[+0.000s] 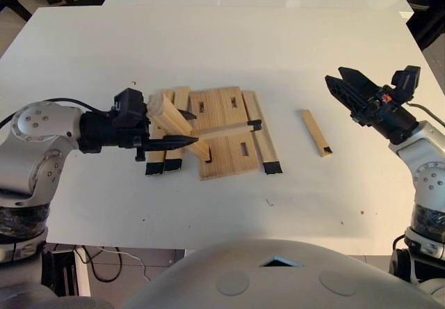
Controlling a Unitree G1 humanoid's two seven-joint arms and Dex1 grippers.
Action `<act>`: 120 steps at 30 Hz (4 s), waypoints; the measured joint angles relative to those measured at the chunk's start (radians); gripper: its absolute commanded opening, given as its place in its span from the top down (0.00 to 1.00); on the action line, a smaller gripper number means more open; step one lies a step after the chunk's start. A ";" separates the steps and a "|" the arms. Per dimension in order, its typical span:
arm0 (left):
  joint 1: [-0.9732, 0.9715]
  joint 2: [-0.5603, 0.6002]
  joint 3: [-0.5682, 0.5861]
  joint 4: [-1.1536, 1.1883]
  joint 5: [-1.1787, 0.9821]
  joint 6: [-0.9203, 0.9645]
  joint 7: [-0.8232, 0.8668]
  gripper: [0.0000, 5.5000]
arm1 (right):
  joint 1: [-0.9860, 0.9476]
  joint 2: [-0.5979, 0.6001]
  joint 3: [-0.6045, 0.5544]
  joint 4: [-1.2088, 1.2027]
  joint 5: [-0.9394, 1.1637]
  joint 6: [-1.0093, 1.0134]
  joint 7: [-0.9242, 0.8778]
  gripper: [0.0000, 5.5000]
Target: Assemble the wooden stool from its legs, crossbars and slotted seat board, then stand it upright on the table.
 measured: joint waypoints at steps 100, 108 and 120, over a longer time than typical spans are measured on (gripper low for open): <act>0.335 -0.481 0.067 0.165 0.239 0.026 0.826 0.45 | 0.064 0.124 0.070 -0.009 -0.006 -0.042 -0.196 0.41; 0.329 -0.478 0.051 0.171 0.288 0.046 0.853 0.45 | 0.083 0.142 0.074 -0.024 -0.006 -0.042 -0.200 0.41; 0.403 -0.472 0.106 0.073 0.252 0.181 0.875 0.45 | 0.164 0.162 0.071 -0.071 -0.004 -0.043 -0.223 0.41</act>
